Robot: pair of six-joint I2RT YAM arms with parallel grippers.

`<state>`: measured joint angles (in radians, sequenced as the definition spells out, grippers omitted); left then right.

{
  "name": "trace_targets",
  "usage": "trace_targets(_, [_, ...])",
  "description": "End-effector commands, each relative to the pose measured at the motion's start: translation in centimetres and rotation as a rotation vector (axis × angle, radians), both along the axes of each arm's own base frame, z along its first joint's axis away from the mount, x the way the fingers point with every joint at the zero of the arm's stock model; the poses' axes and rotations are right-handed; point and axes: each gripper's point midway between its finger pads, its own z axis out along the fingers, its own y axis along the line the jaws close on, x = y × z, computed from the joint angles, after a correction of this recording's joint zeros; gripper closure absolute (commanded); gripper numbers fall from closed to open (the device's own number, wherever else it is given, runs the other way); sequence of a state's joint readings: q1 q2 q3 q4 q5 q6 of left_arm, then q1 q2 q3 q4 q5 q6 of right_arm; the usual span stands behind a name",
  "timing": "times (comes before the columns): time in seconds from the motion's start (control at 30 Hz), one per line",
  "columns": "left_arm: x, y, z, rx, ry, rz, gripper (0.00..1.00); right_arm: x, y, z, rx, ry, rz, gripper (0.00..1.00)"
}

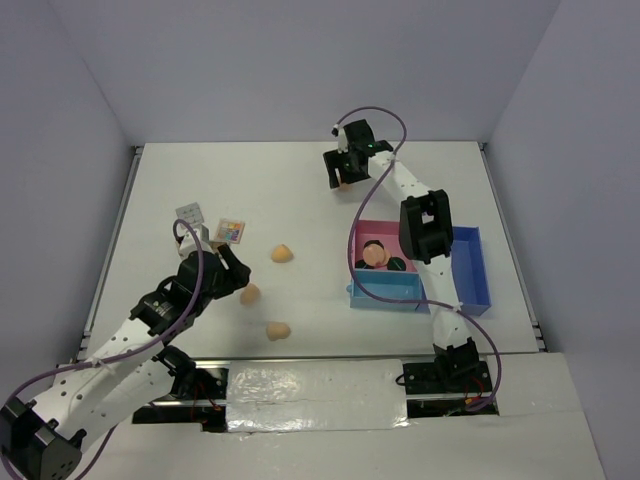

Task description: Organize the makeup

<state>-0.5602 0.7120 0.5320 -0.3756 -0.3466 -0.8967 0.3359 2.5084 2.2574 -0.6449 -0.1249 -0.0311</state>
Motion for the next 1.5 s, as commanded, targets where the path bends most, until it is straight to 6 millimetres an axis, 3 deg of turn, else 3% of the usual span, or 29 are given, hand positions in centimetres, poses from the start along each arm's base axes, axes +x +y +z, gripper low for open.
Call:
trace_targets(0.0, [0.6,0.3,1.7,-0.012,-0.025,0.033,0.28,0.4,0.6,-0.5,0.016,0.008,-0.019,0.22])
trace_targets(0.17, [0.4,0.4,1.6,-0.016,-0.017,0.04,0.28,0.6,0.3,-1.3,0.009,0.018,-0.025,0.32])
trace_targets(0.37, [0.5,0.3,1.8,-0.017,-0.018,0.042,0.28,0.5,-0.1,-2.0,0.028,0.05,-0.055,0.58])
trace_targets(0.4, [0.5,0.3,1.8,-0.016,-0.017,0.04,0.28,0.3,-0.1,-2.1,0.039,0.059,-0.05,0.67])
trace_targets(0.5, [0.6,0.2,2.1,-0.017,-0.022,0.036,0.28,0.1,0.1,-2.1,0.071,0.077,-0.034,0.81])
trace_targets(0.57, [0.6,0.2,2.1,-0.018,-0.022,0.034,0.28,-0.2,0.4,-1.6,0.088,0.081,-0.004,0.86])
trace_targets(0.73, [0.7,0.0,2.3,-0.031,-0.034,0.027,0.29,-0.9,1.8,1.9,0.181,0.037,0.118,0.98])
trace_targets(0.77, [0.7,-0.1,2.4,-0.036,-0.039,0.025,0.29,-0.8,1.6,4.2,0.189,-0.012,0.149,1.0])
trace_targets(0.8, [0.7,-0.1,2.3,-0.037,-0.04,0.025,0.29,-0.9,1.5,4.7,0.193,-0.028,0.16,1.0])
trace_targets(0.83, [0.6,-0.1,2.3,-0.041,-0.045,0.024,0.29,-0.9,1.3,6.9,0.202,-0.07,0.166,1.0])
trace_targets(0.97, [0.6,-0.2,2.3,-0.056,-0.062,0.02,0.29,-1.5,-0.1,10.4,0.223,-0.126,0.204,1.0])
trace_targets(1.0, [0.5,-0.2,1.9,-0.055,-0.059,0.018,0.29,-2.2,-0.3,10.2,0.223,-0.109,0.21,1.0])
trace_targets(1.03, [0.5,-0.1,2.0,-0.06,-0.064,0.02,0.3,-2.6,-0.5,11.6,0.229,-0.128,0.216,1.0])
trace_targets(1.07, [0.5,-0.2,2.1,-0.061,-0.07,0.018,0.3,-3.7,-0.7,11.2,0.241,-0.105,0.239,1.0])
trace_targets(1.1, [0.4,-0.2,2.0,-0.063,-0.07,0.014,0.3,-4.5,-0.9,13.1,0.253,-0.132,0.259,1.0])
trace_targets(1.13, [0.5,-0.2,2.0,-0.061,-0.072,0.014,0.3,-5.3,-1.0,13.5,0.261,-0.132,0.277,1.0])
trace_targets(1.17, [0.5,-0.3,2.0,-0.064,-0.076,0.009,0.3,-6.9,-1.1,12.5,0.274,-0.101,0.311,1.0])
trace_targets(1.2, [0.5,-0.4,1.9,-0.064,-0.075,0.003,0.3,-8.1,-1.3,15.1,0.281,-0.15,0.335,1.0])
trace_targets(1.23, [0.4,-0.4,1.8,-0.065,-0.075,-0.001,0.3,-9.9,-1.6,13.8,0.28,-0.114,0.348,1.0])
trace_targets(1.27, [0.4,-0.5,1.6,-0.068,-0.074,-0.007,0.3,-10.7,-1.9,14.4,0.279,-0.135,0.366,1.0])
trace_targets(1.3, [0.5,-0.7,1.7,-0.075,-0.081,-0.013,0.3,-11.9,-2.7,16.8,0.263,-0.204,0.397,1.0])
trace_targets(1.33, [0.5,-0.8,1.7,-0.077,-0.082,-0.015,0.3,-12.9,-3.2,16.9,0.255,-0.214,0.419,1.0])
trace_targets(1.37, [0.4,-0.9,1.4,-0.081,-0.079,-0.023,0.3,-15.0,-3.8,15.9,0.257,-0.171,0.45,1.0])
trace_targets(1.4, [0.6,-1.1,1.6,-0.088,-0.089,-0.025,0.3,-16.0,-5.0,17.4,0.229,-0.228,0.477,1.0])
trace_targets(1.47, [0.5,-1.3,1.2,-0.089,-0.083,-0.037,0.3,-18.9,-6.6,17.1,0.212,-0.213,0.492,1.0])
